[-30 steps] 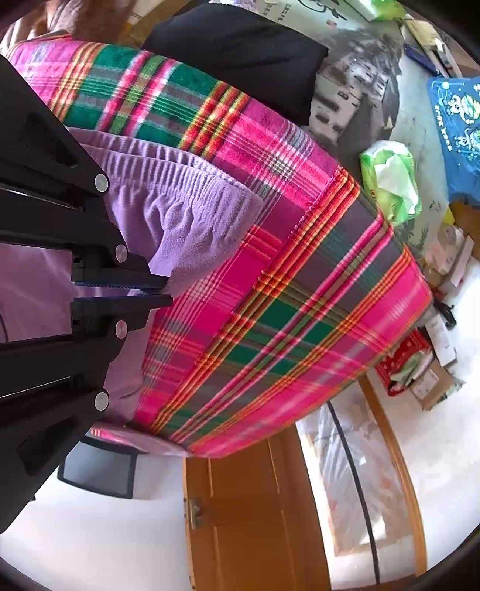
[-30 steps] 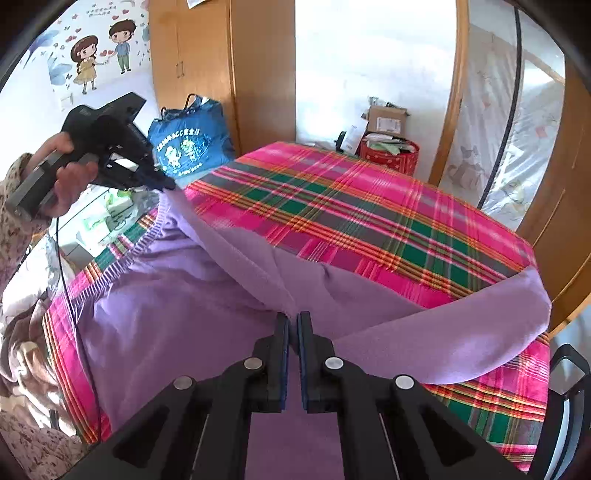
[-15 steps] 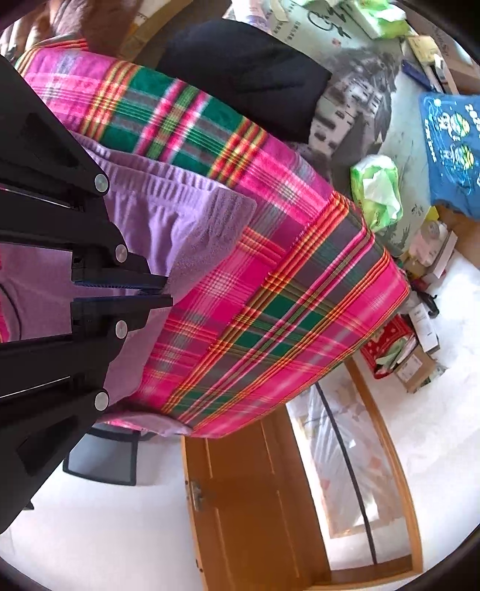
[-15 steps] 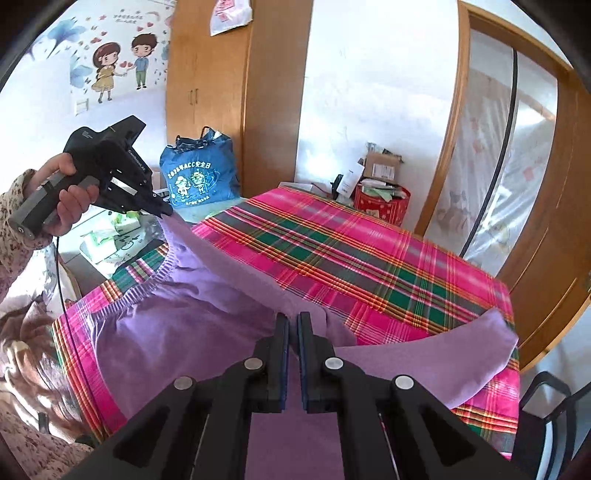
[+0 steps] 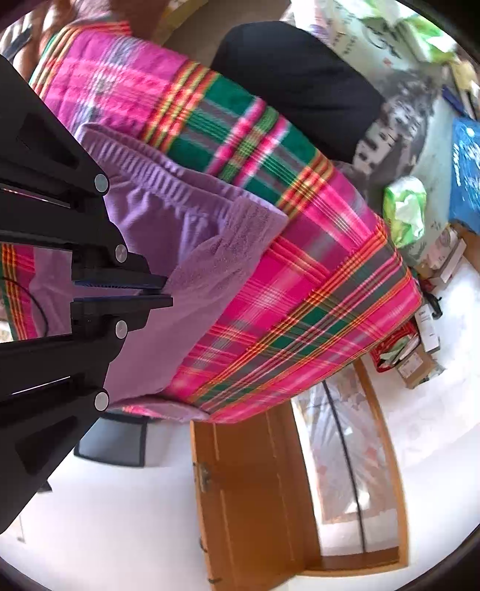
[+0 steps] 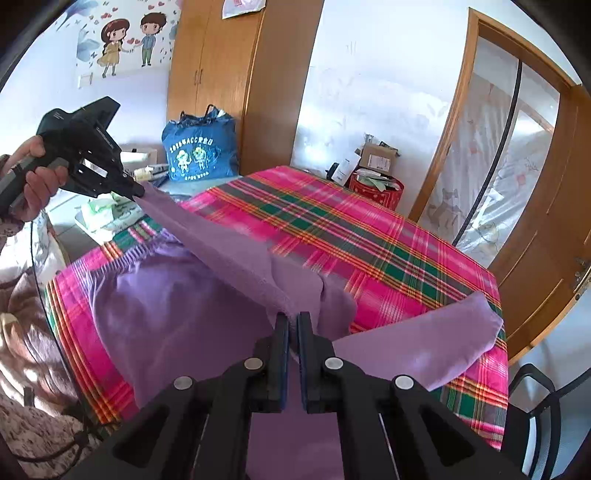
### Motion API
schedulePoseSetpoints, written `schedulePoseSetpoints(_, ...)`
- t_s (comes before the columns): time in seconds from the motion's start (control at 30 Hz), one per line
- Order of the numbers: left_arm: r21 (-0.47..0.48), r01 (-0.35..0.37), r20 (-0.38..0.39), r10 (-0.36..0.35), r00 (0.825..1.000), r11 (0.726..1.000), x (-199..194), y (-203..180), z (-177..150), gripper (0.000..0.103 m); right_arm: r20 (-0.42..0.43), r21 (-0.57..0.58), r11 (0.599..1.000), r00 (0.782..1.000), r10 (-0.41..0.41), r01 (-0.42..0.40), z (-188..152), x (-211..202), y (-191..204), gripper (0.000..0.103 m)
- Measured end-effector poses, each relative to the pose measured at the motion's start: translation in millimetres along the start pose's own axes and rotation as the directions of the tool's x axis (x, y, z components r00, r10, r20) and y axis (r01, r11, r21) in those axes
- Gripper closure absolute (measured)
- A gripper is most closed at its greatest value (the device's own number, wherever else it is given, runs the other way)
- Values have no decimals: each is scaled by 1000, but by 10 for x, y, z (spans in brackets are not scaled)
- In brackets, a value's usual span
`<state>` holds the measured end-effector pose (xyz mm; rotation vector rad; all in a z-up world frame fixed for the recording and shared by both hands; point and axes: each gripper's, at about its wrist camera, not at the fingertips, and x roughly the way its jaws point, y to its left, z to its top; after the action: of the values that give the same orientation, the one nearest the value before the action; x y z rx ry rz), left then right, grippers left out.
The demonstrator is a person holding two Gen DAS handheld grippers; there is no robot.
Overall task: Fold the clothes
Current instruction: 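Fold the held waistband with the left gripper over the pants toward the right gripper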
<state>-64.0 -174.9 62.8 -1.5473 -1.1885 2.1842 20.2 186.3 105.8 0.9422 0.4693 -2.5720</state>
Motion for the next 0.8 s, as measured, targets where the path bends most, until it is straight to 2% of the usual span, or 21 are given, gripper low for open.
schedulePoseSetpoints(0.27, -40, 31, 5, -30, 1000, 999, 35, 285, -324, 100, -38, 16, 1000, 999, 16, -15, -313, 10, 91, 98)
schedulePoseSetpoints(0.63, -84, 34, 25, -32, 999, 996, 128, 618, -661, 100, -76, 0, 1000, 997, 15, -15, -641, 32, 226, 98)
schedulePoseSetpoints(0.8, -95, 25, 10, -24, 1000, 995, 204, 708, -769, 100, -80, 4, 1000, 997, 9, -9, -739, 27, 258, 98)
